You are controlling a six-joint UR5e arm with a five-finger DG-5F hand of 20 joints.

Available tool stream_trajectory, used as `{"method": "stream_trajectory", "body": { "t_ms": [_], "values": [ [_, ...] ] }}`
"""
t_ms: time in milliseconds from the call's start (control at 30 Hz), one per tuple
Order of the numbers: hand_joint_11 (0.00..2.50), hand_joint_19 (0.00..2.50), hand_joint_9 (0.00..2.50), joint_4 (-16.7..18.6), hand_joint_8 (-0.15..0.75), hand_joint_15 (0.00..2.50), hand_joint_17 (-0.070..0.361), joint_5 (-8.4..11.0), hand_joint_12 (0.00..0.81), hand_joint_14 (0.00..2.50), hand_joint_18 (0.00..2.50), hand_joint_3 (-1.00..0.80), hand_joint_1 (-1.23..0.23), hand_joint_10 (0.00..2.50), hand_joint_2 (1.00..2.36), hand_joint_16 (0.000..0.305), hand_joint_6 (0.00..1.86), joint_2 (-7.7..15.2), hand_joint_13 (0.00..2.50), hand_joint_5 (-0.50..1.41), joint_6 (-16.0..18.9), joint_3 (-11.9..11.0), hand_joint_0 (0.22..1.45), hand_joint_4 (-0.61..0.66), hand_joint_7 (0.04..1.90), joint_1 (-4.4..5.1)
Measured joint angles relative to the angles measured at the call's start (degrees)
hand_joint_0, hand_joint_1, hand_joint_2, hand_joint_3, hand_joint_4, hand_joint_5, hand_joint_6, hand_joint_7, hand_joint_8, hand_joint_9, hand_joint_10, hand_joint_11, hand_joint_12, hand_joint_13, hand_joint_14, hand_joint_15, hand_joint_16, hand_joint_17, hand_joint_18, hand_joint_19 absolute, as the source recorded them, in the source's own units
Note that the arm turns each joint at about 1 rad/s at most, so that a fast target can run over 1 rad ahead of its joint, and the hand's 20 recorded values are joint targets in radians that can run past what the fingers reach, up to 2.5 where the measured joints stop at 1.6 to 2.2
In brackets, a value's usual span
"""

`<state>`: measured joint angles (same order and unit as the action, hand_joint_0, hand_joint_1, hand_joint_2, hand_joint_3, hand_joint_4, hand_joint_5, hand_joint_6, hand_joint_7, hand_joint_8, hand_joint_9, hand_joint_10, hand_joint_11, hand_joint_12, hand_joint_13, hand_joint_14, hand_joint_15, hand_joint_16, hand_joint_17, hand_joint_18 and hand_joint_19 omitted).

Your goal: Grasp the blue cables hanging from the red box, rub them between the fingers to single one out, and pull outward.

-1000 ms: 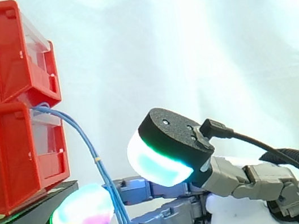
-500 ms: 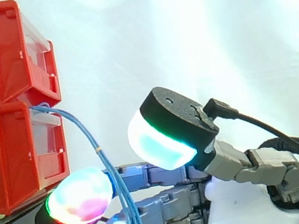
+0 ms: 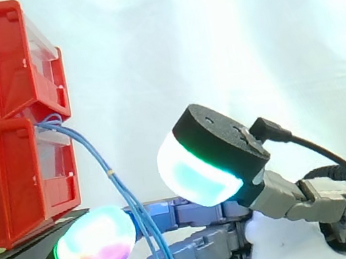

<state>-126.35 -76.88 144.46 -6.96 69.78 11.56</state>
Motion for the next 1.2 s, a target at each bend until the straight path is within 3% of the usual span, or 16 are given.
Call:
{"method": "stream_trajectory", "body": {
  "t_ms": [733, 1200],
  "values": [
    [0.51, 0.52, 1.01, -4.4, 0.281, 0.33, 0.091, 0.02, 0.328, 0.01, 0.64, -0.43, -0.71, 0.02, 1.0, 0.04, 0.5, -2.2, 0.74, -0.1, 2.1, 0.1, 0.63, 0.25, 1.08, -0.58],
    [0.52, 0.52, 1.01, -8.3, 0.284, 0.34, 0.091, 0.32, 0.33, 0.01, 0.65, -0.42, -0.71, 0.02, 1.01, 0.041, 0.5, -3.4, 0.75, -0.1, 5.4, 0.1, 0.63, 0.25, 1.1, -1.08]
  ]
}}
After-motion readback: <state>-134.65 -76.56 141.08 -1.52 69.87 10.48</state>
